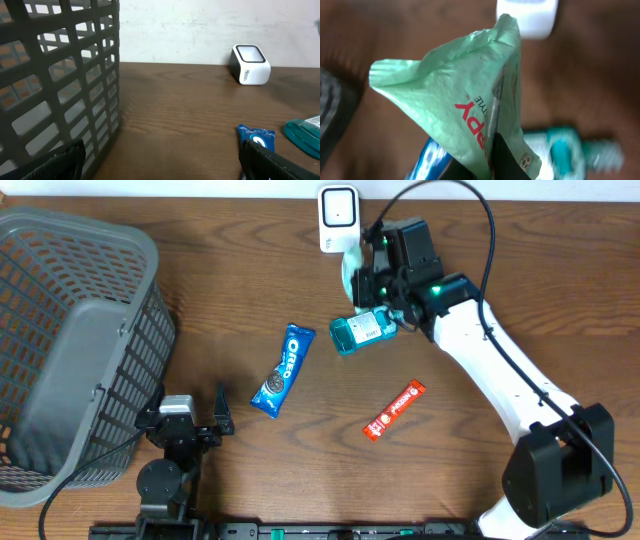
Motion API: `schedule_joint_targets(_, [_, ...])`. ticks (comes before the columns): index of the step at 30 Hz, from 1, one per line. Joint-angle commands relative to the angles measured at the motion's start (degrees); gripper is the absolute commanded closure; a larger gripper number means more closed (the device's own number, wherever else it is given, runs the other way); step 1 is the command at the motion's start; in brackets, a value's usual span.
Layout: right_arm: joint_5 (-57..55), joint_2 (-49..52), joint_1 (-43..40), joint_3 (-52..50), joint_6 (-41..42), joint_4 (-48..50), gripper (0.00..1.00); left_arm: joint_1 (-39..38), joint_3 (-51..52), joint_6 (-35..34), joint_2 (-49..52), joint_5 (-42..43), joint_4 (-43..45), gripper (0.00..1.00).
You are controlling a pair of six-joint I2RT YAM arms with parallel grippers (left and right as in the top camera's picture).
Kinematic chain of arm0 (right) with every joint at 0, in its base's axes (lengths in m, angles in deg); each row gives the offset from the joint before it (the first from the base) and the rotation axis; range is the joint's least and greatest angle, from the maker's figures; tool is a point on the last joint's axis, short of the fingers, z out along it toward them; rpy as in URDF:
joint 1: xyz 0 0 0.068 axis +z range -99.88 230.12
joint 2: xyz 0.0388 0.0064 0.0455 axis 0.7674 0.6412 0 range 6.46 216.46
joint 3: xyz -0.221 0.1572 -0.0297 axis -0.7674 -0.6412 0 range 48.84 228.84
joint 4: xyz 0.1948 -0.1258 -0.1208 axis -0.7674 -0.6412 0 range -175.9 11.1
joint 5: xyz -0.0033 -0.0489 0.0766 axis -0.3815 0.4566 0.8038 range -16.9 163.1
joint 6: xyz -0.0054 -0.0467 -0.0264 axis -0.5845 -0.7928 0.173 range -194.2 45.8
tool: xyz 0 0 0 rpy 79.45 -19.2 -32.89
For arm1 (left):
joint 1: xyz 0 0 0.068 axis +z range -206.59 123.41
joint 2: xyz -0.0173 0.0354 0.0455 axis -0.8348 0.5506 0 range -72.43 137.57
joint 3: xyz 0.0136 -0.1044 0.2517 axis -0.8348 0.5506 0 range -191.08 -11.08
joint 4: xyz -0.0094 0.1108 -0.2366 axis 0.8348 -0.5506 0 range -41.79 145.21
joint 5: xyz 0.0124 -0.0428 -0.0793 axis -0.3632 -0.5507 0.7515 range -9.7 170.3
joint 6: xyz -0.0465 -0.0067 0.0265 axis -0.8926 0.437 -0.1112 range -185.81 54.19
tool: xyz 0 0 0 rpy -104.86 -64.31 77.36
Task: Scan the item barcode
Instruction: 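Carry the wipes pack up to the white scanner and hold it there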
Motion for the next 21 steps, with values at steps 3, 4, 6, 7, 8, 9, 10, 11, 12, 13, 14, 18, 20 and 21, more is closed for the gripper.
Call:
schedule_joint_targets(3, [-8.44, 7.28, -0.26, 3.87, -6.97, 7.15, 0.99, -0.17, 1.09, 0.76, 0.0, -1.36, -2.16, 0.02])
schedule_joint_targets(4, [-9.25, 9.51, -0.24, 6.25, -8.59, 7.37, 0.99, -0.17, 1.09, 0.79, 0.0, -1.36, -2.16, 0.02])
schedule_joint_targets(6, [-11.41, 13.79, -0.02, 11.78, -11.17, 7.06, 0.99, -0.17, 1.09, 0.76, 0.0, -1.36, -2.16, 0.02])
schedule_joint_targets(7, [-12.61, 16.81, 0.13, 16.0, -13.09, 6.69, 0.99, -0.17, 1.09, 0.76, 0.0, -1.36, -2.16, 0.02])
schedule_joint_targets(8, [-13.35, 18.6, 0.22, 18.69, -13.99, 6.43, 0.99, -0.17, 1.09, 0.76, 0.0, -1.36, -2.16, 0.02])
schedule_joint_targets(9, [-14.27, 21.22, 0.31, 22.67, -15.04, 5.99, 0.99, -0.17, 1.09, 0.76, 0.0, -1.36, -2.16, 0.02])
schedule_joint_targets(10, [-14.88, 23.78, 0.33, 26.58, -15.98, 5.6, 0.99, -0.17, 1.09, 0.79, 0.0, -1.36, -2.16, 0.02])
schedule_joint_targets(11, [-15.47, 25.9, 0.33, 29.9, -16.7, 5.33, 0.99, -0.17, 1.09, 0.76, 0.0, -1.36, -2.16, 0.02])
schedule_joint_targets(12, [-16.59, 28.63, 0.33, 33.88, -17.64, 5.16, 0.99, -0.17, 1.09, 0.79, 0.0, -1.36, -2.16, 0.02])
schedule_joint_targets(13, [-17.7, 30.71, 0.31, 37.03, -18.05, 5.16, 0.99, -0.17, 1.09, 0.79, 0.0, -1.36, -2.16, 0.02])
schedule_joint_targets(14, [-18.51, 33.2, 0.2, 40.44, -18.71, 5.16, 0.99, -0.17, 1.09, 0.79, 0.0, -1.36, -2.16, 0.02])
schedule_joint_targets(18, [-18.47, 41.29, 0.24, 50.14, -20.65, 6.8, 0.99, -0.17, 1.09, 0.76, 0.0, -1.36, -2.16, 0.02])
schedule_joint_targets(20, [-18.47, 43.78, 0.46, 51.65, -20.72, 8.72, 0.99, -0.17, 1.09, 0.76, 0.0, -1.36, -2.16, 0.02])
schedule_joint_targets(21, [-18.47, 44.52, 0.48, 51.71, -20.52, 9.44, 0.99, -0.17, 1.09, 0.76, 0.0, -1.36, -2.16, 0.02])
